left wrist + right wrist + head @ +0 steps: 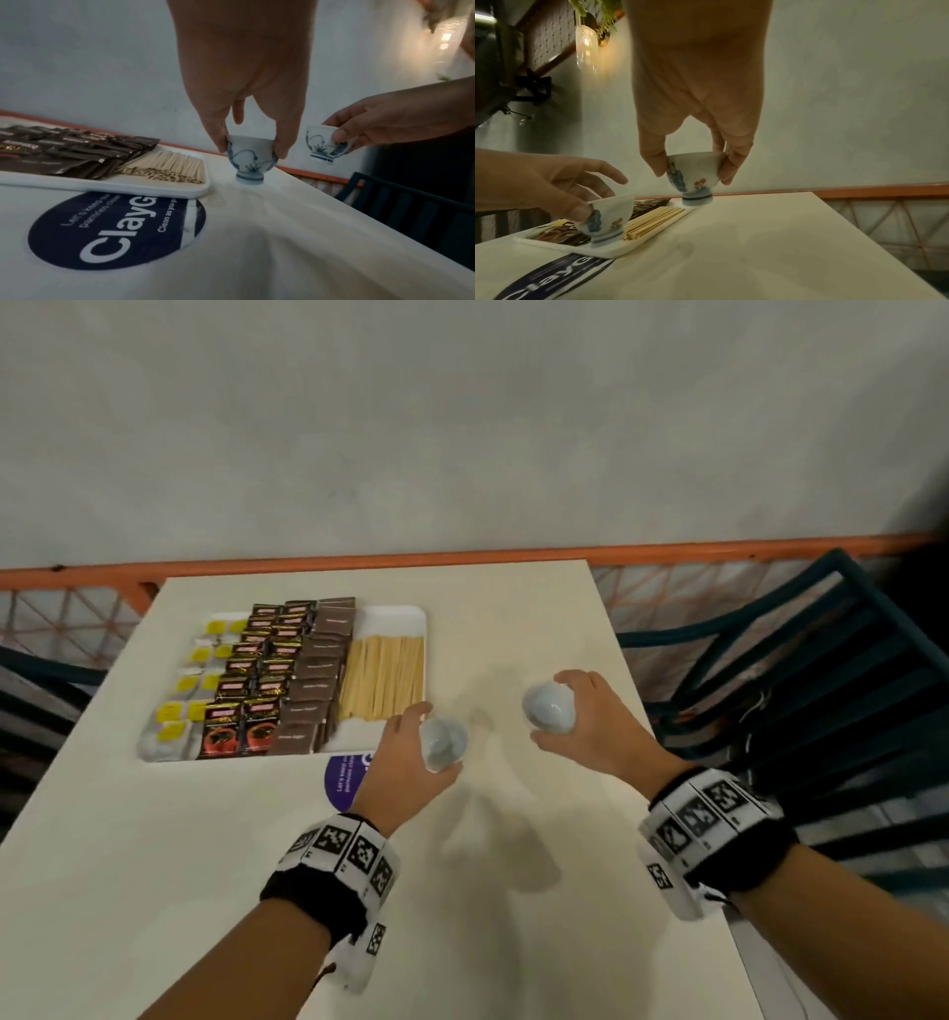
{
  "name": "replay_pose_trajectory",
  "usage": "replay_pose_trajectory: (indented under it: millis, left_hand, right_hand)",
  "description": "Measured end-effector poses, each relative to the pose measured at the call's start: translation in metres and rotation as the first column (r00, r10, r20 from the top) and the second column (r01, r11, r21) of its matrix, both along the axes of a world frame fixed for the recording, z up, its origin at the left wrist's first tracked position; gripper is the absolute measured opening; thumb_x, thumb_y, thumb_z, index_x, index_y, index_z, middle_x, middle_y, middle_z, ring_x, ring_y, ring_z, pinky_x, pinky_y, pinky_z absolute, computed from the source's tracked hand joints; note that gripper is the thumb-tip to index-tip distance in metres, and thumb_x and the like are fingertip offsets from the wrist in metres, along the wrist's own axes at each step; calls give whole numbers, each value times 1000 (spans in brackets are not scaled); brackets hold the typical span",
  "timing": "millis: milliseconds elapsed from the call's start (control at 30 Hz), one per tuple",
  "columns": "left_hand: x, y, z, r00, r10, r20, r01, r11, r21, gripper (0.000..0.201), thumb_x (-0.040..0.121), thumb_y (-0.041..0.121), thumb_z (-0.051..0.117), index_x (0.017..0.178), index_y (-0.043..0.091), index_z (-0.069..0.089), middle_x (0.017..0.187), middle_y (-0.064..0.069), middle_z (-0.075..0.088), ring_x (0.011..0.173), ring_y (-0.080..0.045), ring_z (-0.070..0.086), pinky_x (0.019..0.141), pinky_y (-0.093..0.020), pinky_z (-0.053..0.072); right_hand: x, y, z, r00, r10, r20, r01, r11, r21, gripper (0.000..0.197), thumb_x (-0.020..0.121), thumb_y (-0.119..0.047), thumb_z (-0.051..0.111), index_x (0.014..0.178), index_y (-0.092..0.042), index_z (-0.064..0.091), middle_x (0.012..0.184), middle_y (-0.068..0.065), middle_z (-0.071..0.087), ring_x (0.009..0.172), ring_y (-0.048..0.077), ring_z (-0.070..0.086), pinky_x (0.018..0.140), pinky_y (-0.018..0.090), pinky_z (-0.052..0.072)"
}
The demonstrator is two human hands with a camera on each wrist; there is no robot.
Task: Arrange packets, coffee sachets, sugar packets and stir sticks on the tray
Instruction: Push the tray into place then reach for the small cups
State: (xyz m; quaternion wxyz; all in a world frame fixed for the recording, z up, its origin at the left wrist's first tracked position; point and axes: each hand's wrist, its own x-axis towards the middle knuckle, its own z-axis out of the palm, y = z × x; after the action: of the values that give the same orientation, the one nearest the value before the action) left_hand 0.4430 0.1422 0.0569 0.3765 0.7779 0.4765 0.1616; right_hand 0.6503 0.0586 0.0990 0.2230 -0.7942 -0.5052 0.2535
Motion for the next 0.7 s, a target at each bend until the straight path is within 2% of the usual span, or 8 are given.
replay_pose_trajectory:
  millis: [200,300,400,467,633,700]
  left_hand:
    - [16,37,-20,989,41,145,-35,999,-42,79,69,16,79,136,17,36,127,-4,54,113,-20,53,92,-27,41]
    - [27,48,-32,981,47,187,-31,996,-86,83,71,15,78,139,21,32,128,1,53,115,-14,51,95,-24,39]
    - [35,60,-46,971,54,233,-25,992,-126,86,72,13,77,142,24,28,133,1,51,121,-15,49,105,-37,39]
    - [37,66,-51,965,54,255,-16,988,-151,86,73,13,77,142,24,28,134,2,50,123,-14,48,106,-41,39]
    - [38,76,-60,948,85,307,-26,981,-192,82,74,27,76,142,24,30,126,14,48,120,-8,48,106,-40,39]
    - [38,77,-62,944,87,319,-19,978,-210,81,75,30,75,142,25,29,128,16,46,122,-8,47,107,-40,39]
  right_hand:
    - [1,81,-17,997,8,-80,-13,998,-58,75,75,-27,73,137,-13,32,133,10,36,115,24,46,86,24,35]
    - [1,112,-29,996,20,-84,-27,997,-78,77,77,-23,72,139,-10,30,138,10,33,119,25,44,87,24,35]
    - [0,139,-43,996,47,-79,-54,996,-78,78,77,-20,71,141,-8,28,141,10,31,124,25,41,89,22,32]
    - [-1,153,-53,994,65,-84,-71,994,-81,78,78,-20,71,142,-9,27,143,10,30,127,24,38,91,21,30]
    - [-4,177,-71,991,100,-92,-107,991,-79,79,80,-23,71,144,-11,25,146,8,28,133,21,32,98,19,24]
    - [-4,184,-74,990,113,-84,-120,990,-75,80,79,-22,72,144,-11,25,146,7,29,134,21,31,98,17,23]
